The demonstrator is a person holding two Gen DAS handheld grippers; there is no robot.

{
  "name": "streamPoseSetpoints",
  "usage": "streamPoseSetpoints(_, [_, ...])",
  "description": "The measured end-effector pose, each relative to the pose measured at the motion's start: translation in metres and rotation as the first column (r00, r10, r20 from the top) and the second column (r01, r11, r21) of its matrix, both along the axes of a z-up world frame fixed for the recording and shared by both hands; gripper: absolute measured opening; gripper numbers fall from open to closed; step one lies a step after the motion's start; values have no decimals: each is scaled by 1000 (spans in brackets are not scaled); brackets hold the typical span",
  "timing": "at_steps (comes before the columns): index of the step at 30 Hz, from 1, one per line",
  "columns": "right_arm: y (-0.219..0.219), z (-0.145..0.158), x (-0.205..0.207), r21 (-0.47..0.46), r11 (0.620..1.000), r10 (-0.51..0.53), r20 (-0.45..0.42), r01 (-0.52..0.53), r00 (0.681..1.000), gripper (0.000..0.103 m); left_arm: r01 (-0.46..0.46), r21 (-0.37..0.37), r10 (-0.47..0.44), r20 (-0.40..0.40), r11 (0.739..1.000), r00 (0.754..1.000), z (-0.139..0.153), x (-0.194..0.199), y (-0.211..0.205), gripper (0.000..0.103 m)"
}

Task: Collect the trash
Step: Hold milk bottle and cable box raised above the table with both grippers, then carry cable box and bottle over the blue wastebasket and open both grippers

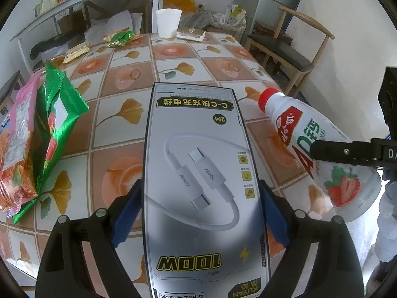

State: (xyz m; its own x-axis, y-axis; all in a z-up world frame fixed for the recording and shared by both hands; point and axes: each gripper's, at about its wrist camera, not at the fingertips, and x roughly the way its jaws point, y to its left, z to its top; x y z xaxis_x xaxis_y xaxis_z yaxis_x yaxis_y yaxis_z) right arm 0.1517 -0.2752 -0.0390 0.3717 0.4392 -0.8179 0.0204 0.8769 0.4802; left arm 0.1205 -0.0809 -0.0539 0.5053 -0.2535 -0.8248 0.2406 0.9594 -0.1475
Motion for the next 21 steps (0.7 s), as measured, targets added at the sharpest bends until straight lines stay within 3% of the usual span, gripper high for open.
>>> streamPoseSetpoints(8, [-52,18,-31,133,983,-138,73,128,988,59,97,-64,-97,4,993,995,22,1,-29,87])
streamPoseSetpoints(12, [-98,35,-56,164,958,-257,128,235,958,60,193,-97,-194,-1,976,981,36,5,-66,87])
streamPoseSetpoints(16, [-161,42,-88,167,908,-410,161,385,898,60,322,-156,-331,-41,934,943,48,15,-120,87])
streamPoseSetpoints(21, [-225,13,-117,179,829,-551,99,530,829,60,449,-177,-470,-94,876,878,49,30,-206,87])
